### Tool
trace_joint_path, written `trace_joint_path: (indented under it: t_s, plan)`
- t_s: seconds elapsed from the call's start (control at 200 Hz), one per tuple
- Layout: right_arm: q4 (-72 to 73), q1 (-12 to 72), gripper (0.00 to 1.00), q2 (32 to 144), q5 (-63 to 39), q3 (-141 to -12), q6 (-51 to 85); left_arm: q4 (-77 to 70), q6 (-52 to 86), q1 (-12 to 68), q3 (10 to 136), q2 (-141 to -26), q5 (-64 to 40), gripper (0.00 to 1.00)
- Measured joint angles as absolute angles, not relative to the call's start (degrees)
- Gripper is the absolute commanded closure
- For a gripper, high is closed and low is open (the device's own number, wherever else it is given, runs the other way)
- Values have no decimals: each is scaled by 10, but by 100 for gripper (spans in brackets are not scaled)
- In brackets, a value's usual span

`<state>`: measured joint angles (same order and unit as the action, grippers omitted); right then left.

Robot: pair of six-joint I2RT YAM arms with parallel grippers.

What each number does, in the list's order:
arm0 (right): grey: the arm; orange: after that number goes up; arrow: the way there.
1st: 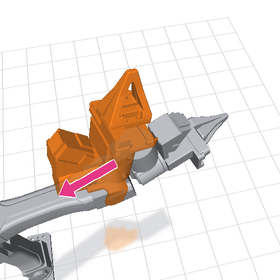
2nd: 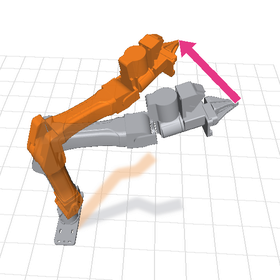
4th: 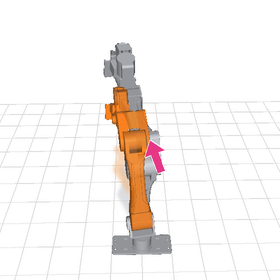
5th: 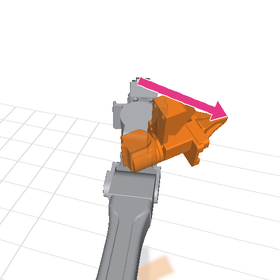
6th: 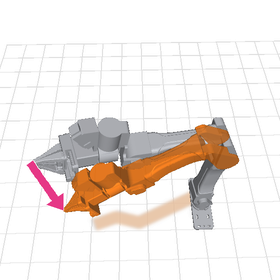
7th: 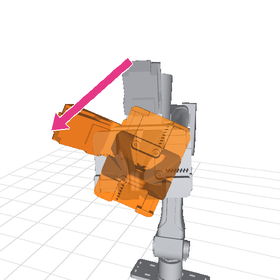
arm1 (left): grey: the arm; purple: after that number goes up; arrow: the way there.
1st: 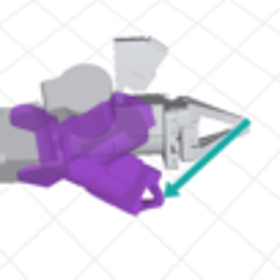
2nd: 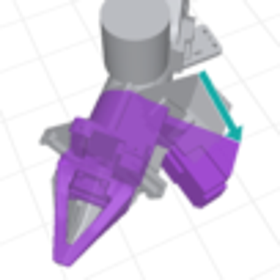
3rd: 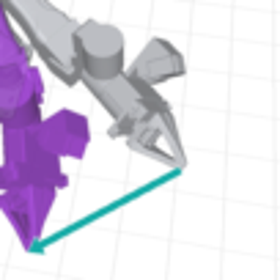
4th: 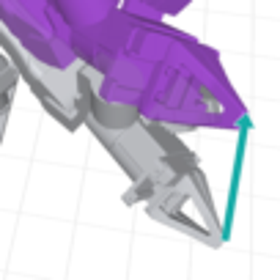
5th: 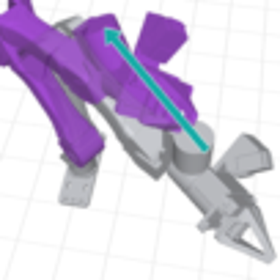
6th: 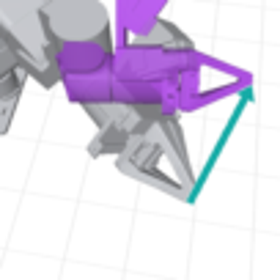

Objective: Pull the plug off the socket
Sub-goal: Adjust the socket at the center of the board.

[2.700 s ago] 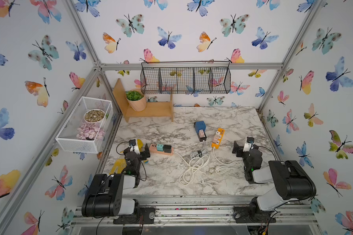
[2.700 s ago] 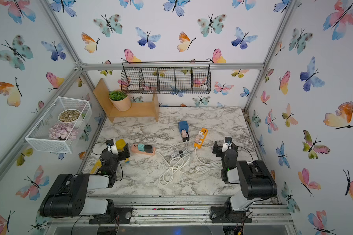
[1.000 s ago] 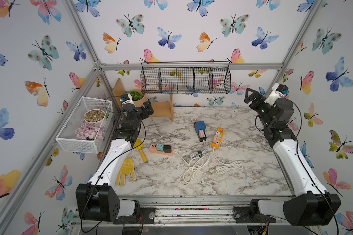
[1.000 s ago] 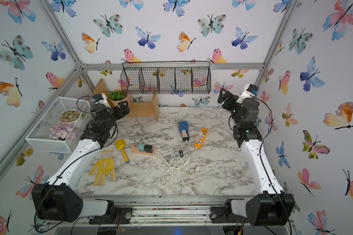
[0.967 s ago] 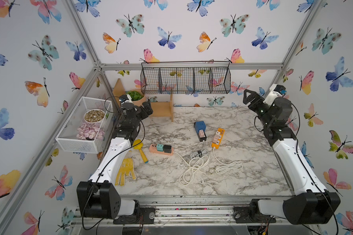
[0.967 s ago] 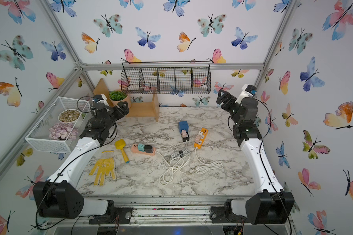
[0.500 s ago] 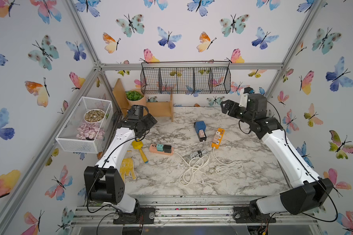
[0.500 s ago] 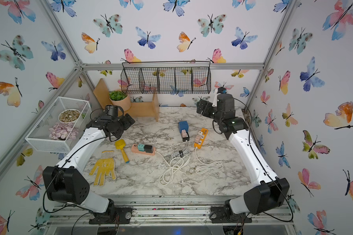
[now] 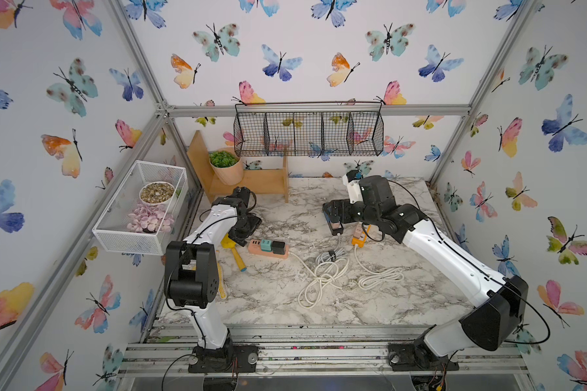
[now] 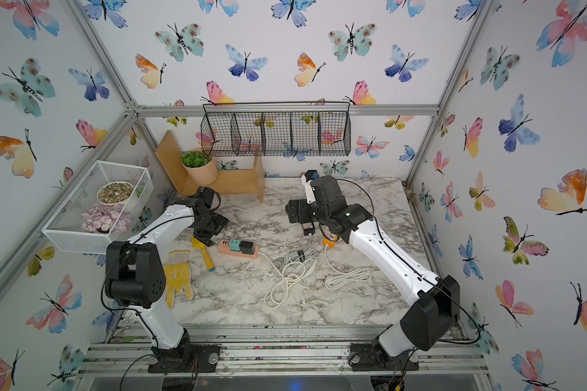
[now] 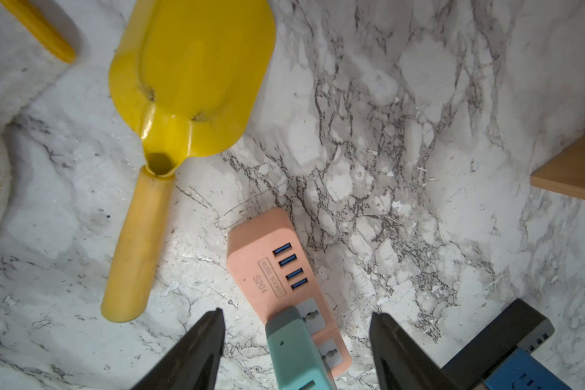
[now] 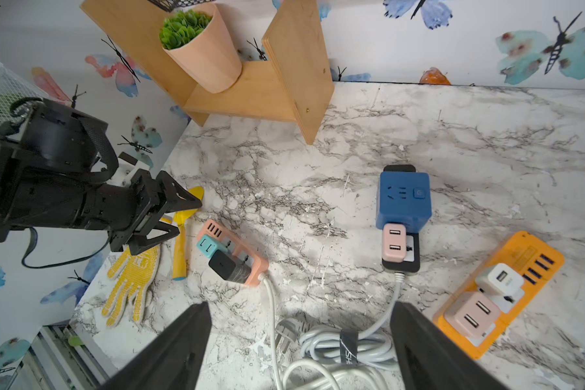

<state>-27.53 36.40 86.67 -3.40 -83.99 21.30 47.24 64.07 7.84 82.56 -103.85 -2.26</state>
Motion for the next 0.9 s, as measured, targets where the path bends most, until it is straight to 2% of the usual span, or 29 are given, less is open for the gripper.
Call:
trace_joint_path:
  t_s: [0.175, 0.29, 0.496, 0.576, 0.681, 0.756, 0.846, 0.901]
  plan:
    - [-279, 370, 13, 866, -34, -830, 213, 479, 663, 78, 838, -1078, -22, 29]
    - [-279, 375, 15, 866, -34, -823, 213, 479, 674, 78, 829, -1091, -23, 41]
    - [-279, 381, 18, 872, -36, -822, 211, 481, 686, 80, 846, -1114, -22, 47]
    - [-278, 385, 23, 894, -44, -828, 205, 482, 691, 81, 846, -1114, -22, 48]
    - [-277, 397, 21, 949, -50, -851, 196, 482, 697, 82, 845, -1114, -22, 48]
    - [-269, 410, 21, 985, -53, -860, 188, 483, 697, 83, 847, -1114, -22, 44]
    - [-264, 420, 21, 1009, -60, -860, 183, 491, 694, 83, 857, -1118, -22, 26]
    - [-265, 425, 21, 1017, -62, -861, 183, 500, 695, 83, 867, -1120, -21, 23]
